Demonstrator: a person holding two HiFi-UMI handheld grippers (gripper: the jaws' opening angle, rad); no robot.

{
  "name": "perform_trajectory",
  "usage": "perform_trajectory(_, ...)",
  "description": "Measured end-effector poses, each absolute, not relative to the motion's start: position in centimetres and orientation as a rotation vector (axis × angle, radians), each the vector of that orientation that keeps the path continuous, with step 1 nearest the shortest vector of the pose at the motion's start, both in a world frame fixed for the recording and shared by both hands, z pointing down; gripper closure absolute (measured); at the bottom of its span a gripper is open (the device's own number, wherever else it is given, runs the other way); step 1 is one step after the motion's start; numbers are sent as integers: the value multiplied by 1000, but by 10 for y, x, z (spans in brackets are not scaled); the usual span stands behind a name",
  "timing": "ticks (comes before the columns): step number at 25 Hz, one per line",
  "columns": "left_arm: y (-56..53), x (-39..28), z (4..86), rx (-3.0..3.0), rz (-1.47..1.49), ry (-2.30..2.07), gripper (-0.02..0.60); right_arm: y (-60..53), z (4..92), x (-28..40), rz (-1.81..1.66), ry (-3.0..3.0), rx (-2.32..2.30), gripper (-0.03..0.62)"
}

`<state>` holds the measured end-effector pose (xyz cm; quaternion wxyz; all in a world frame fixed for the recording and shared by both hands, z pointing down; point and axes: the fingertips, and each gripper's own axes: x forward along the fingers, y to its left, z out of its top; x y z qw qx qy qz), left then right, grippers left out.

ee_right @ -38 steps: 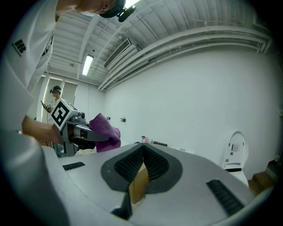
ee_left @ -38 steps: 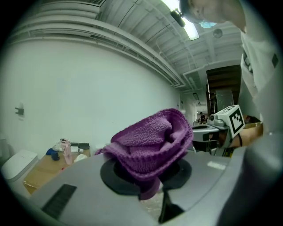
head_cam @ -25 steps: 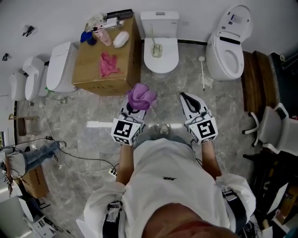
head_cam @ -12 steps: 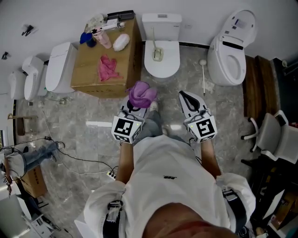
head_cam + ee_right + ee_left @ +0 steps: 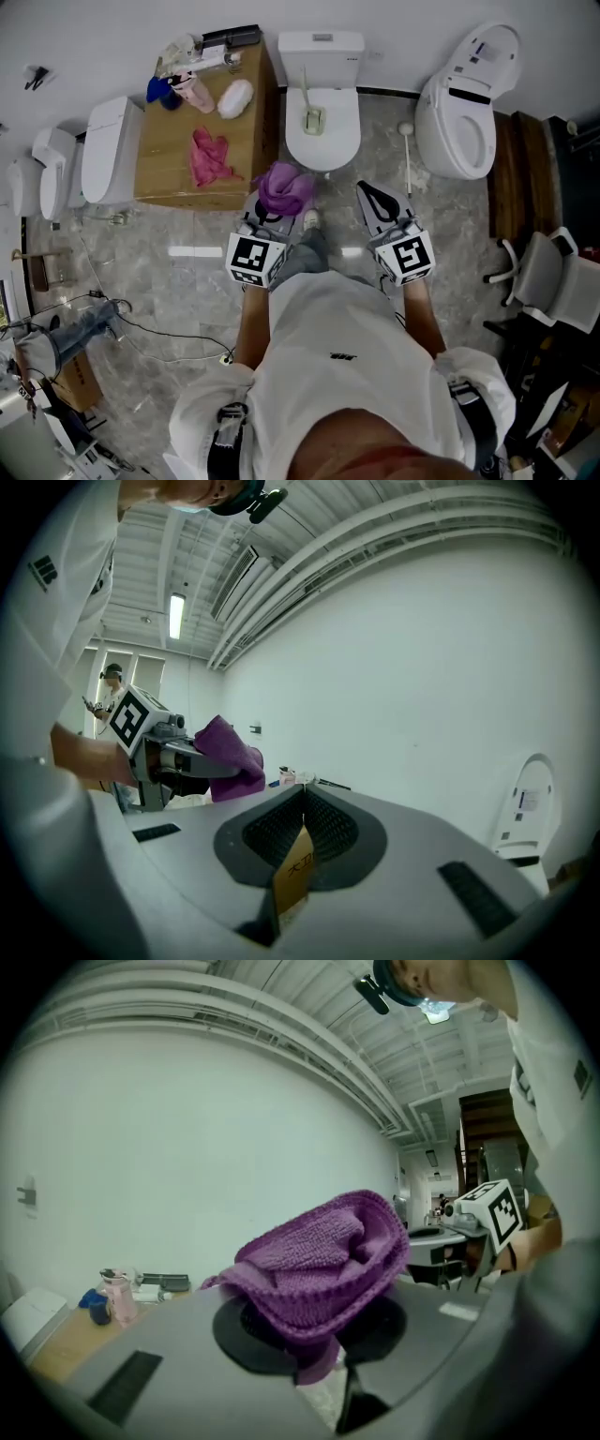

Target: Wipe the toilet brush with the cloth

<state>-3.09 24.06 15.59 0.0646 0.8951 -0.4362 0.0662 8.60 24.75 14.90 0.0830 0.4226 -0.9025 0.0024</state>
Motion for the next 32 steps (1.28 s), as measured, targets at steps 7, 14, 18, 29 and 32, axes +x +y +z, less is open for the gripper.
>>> perform_trajectory(7, 162, -42, 159, 2710, 217, -1277, 494, 169, 152, 72, 27, -2657, 1281, 597)
perform_trajectory(14, 93, -56, 177, 2701, 226, -1221, 494, 102, 166, 56, 39, -2612, 1292, 597)
perform_trajectory(18, 67, -60, 197, 2688, 254, -1177, 494, 76, 178, 52, 64, -2584, 1306, 597)
perform_trajectory(29, 22, -58, 258, 2617, 310, -1091, 494, 36, 225, 57, 190, -2494, 1300, 597)
perform_trajectory(32, 8, -57, 272, 2604, 314, -1092, 494, 23, 239, 58, 209, -2484, 1276, 597)
